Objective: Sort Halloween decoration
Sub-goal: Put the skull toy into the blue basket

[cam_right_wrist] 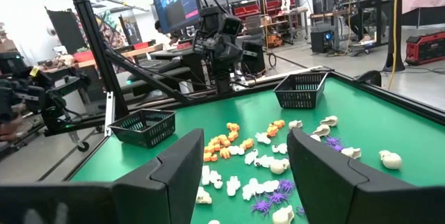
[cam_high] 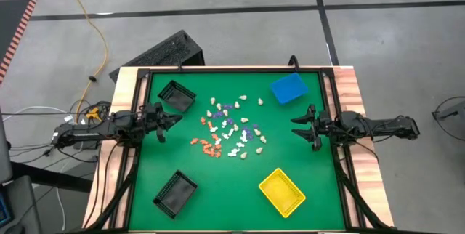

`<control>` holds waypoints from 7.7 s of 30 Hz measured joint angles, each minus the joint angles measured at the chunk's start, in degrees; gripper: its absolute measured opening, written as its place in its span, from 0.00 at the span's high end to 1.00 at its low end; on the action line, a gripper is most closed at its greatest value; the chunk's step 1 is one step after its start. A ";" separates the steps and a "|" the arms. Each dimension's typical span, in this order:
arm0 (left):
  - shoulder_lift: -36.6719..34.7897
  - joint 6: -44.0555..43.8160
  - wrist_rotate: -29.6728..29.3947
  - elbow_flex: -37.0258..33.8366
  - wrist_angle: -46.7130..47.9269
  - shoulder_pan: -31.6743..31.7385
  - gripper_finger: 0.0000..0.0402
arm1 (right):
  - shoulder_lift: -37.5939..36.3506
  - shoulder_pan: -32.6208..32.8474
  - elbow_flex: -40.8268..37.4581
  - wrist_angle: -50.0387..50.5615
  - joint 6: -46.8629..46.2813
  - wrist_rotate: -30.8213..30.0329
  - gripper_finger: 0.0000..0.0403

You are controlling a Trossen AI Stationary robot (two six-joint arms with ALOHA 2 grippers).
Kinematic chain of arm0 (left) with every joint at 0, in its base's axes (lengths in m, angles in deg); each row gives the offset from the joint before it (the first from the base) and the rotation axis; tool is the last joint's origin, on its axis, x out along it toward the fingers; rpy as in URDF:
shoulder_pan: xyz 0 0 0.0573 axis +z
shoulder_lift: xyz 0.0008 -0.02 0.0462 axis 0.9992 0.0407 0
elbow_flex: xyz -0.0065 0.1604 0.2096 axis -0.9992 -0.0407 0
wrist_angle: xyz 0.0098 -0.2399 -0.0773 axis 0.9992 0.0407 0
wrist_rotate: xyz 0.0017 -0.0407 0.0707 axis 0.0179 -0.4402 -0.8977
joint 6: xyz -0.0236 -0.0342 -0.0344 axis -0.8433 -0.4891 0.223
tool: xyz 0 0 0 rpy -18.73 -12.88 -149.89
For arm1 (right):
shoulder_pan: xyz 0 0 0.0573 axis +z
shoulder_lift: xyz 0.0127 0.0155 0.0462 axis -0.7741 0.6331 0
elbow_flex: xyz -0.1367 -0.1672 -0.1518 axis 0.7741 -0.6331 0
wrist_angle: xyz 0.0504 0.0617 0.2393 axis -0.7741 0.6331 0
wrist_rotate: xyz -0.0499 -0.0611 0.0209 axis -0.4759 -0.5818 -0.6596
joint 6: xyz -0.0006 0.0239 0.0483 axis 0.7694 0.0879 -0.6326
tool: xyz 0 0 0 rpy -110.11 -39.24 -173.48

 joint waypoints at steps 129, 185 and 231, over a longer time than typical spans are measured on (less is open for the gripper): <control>34.16 5.70 -15.68 54.60 28.85 0.15 0.57 | 112.66 -31.91 71.77 17.75 24.39 12.17 0.43; 36.04 4.03 -17.22 54.62 30.25 0.13 0.57 | 86.41 -45.71 64.08 51.35 7.20 -0.45 0.67; 35.60 0.52 -15.15 54.62 30.42 0.13 0.57 | 102.39 -26.31 63.18 30.10 -13.59 -5.78 0.38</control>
